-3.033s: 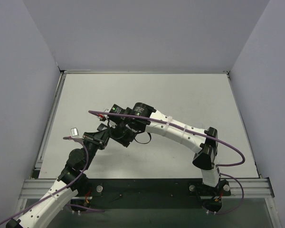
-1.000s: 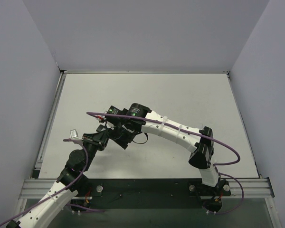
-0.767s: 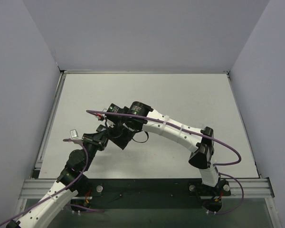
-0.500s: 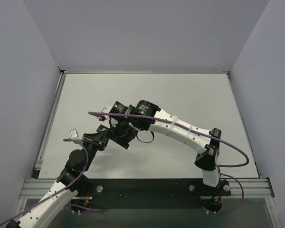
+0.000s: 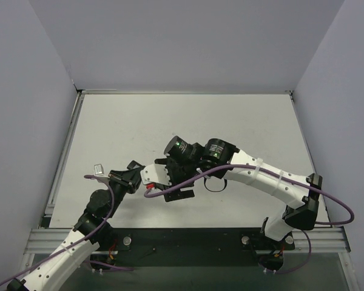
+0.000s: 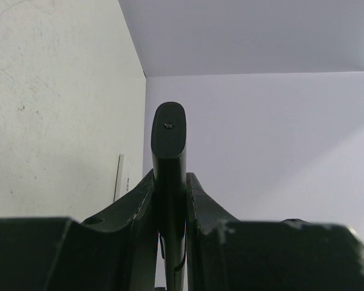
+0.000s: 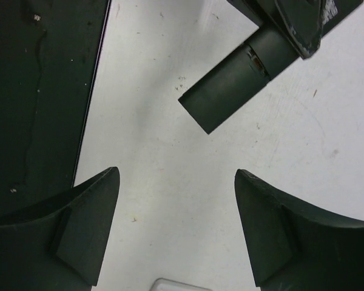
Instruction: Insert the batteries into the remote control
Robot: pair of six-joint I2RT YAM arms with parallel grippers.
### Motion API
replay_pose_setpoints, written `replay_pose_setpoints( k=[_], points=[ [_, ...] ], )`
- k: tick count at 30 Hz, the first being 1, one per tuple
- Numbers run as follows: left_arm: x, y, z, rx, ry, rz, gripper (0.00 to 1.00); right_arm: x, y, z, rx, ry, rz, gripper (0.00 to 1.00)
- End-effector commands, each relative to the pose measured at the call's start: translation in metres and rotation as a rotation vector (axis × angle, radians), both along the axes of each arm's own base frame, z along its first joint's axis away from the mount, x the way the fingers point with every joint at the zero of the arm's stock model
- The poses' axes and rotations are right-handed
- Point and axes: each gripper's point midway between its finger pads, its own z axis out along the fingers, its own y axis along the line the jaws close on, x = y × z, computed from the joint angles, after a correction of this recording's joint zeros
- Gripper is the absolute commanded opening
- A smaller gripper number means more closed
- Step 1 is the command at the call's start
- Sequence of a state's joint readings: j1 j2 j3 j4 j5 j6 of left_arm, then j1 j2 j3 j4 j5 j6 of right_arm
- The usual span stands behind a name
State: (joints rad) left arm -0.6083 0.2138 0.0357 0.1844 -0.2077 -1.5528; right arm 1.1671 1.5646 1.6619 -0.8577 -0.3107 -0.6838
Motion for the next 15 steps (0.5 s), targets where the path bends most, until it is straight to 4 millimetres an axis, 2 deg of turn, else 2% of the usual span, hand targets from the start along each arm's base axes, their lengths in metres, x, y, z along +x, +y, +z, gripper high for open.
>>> replay_pose_setpoints(
  k=[1, 5, 6, 7, 15],
  points=[
    [-0.003, -0.007, -0.002, -0.026, -0.023, -0.040, 0.00, -0.009, 0.020, -0.002, 0.057, -0.041, 0.240, 0.70],
    [-0.005, -0.011, -0.003, -0.021, -0.019, -0.063, 0.00, -0.006, 0.031, -0.011, 0.044, -0.038, 0.279, 0.63],
    [-0.005, -0.011, 0.009, -0.034, -0.042, -0.067, 0.00, -0.005, 0.032, -0.013, 0.039, -0.041, 0.286, 0.62],
    [-0.006, -0.013, 0.008, -0.030, -0.040, -0.075, 0.00, -0.005, 0.034, -0.018, 0.030, -0.034, 0.290, 0.60],
    [-0.008, -0.015, 0.014, -0.042, -0.056, -0.089, 0.00, 0.002, 0.041, -0.032, 0.003, -0.014, 0.292, 0.55]
  ],
)
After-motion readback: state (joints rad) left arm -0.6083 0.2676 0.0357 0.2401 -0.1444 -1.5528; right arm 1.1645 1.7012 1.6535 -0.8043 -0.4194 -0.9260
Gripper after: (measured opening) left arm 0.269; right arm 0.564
